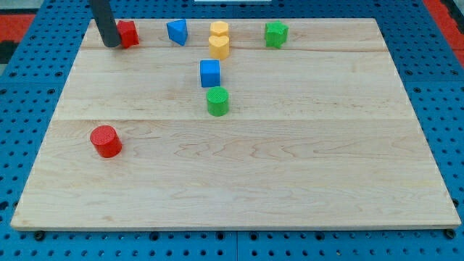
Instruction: Push the red circle towards top right of the board
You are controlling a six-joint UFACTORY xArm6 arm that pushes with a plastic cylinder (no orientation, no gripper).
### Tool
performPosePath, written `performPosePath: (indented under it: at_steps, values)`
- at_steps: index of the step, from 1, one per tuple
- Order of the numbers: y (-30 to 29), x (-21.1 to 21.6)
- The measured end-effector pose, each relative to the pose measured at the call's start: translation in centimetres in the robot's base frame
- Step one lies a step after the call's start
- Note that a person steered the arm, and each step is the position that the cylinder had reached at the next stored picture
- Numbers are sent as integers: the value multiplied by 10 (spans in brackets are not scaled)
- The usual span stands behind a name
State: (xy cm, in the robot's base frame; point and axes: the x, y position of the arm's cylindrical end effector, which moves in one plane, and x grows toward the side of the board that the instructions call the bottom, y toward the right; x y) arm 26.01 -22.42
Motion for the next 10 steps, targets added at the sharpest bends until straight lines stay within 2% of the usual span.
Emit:
performPosePath:
  at_steps: [1,2,3,5,7,9,10]
  values:
    - [7,-2]
    - [-5,49]
    - [-69,126]
    - [-80,217]
    - [-81,217]
    - [27,141]
    - [55,112]
